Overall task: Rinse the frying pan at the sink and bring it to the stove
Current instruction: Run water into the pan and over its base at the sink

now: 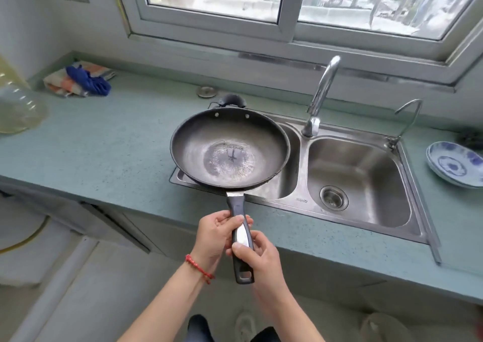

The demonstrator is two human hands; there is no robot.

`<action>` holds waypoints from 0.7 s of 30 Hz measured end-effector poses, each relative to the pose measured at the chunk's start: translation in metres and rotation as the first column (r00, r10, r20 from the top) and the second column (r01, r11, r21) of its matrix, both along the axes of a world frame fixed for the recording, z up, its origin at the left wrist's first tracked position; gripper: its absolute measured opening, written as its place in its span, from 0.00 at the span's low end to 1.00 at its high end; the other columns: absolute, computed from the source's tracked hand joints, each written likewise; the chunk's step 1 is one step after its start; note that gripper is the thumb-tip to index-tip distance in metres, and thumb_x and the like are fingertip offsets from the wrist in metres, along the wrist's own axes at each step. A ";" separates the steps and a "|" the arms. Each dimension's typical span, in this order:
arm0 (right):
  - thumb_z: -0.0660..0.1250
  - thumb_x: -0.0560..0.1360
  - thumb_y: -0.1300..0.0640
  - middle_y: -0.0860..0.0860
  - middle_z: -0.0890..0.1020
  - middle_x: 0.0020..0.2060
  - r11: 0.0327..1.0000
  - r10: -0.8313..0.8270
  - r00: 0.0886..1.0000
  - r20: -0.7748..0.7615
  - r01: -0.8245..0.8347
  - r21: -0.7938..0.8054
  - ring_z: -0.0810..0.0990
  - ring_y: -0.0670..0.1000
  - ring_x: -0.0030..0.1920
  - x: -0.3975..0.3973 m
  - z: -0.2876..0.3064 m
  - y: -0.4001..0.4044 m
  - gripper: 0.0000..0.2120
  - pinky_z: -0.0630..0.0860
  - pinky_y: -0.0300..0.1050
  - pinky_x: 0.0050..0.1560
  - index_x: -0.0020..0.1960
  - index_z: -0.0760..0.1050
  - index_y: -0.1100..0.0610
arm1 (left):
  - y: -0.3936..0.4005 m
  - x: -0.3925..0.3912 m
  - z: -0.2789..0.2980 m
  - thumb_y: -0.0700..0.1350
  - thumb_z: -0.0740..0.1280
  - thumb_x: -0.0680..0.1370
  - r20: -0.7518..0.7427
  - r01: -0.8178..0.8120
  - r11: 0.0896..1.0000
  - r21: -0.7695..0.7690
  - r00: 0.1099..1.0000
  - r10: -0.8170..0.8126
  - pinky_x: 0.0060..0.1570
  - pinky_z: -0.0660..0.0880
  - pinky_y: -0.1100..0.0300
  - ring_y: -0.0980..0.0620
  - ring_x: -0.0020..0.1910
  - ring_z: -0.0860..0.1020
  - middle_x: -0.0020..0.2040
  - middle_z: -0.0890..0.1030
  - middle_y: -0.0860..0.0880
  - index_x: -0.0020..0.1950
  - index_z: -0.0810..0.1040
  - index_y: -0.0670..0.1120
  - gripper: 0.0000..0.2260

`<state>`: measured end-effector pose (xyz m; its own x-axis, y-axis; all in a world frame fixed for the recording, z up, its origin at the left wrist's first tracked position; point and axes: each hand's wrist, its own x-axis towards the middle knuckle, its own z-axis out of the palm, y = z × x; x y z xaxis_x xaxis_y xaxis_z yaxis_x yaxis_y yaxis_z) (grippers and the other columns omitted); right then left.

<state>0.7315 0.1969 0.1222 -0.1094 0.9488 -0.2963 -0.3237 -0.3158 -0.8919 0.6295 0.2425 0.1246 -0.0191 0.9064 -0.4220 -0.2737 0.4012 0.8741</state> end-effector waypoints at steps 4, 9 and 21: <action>0.68 0.63 0.62 0.50 0.84 0.31 0.999 -0.019 1.000 -0.010 0.019 -0.035 0.82 0.47 0.34 0.014 -0.005 0.020 0.11 0.76 0.34 0.36 0.45 0.74 0.61 | 0.020 0.014 -0.004 0.35 0.66 0.73 0.003 0.029 0.999 -0.016 1.000 -0.029 0.20 0.73 0.62 0.47 0.28 0.81 0.34 0.85 0.45 0.37 0.81 0.40 0.06; 0.69 0.63 0.61 0.51 0.84 0.31 0.994 -0.060 0.998 -0.024 0.057 -0.097 0.83 0.48 0.35 0.014 -0.014 0.045 0.12 0.77 0.36 0.37 0.46 0.74 0.62 | 0.047 0.017 -0.013 0.35 0.66 0.73 -0.016 0.050 0.997 -0.053 0.999 -0.051 0.25 0.73 0.62 0.47 0.28 0.81 0.34 0.85 0.45 0.35 0.82 0.42 0.08; 0.68 0.63 0.61 0.54 0.85 0.35 0.978 -0.126 0.992 -0.019 0.121 -0.171 0.83 0.49 0.36 0.002 -0.018 0.058 0.16 0.77 0.36 0.37 0.49 0.74 0.65 | 0.072 0.004 -0.032 0.36 0.67 0.73 -0.018 0.171 0.978 -0.115 0.985 -0.174 0.20 0.71 0.64 0.48 0.29 0.81 0.34 0.85 0.46 0.44 0.77 0.32 0.06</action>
<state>0.7337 0.2546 0.1046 -0.0054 0.8921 -0.4519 -0.3953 -0.4170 -0.8184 0.6339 0.3145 0.0924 0.1205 0.8436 -0.5232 -0.1678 0.5368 0.8269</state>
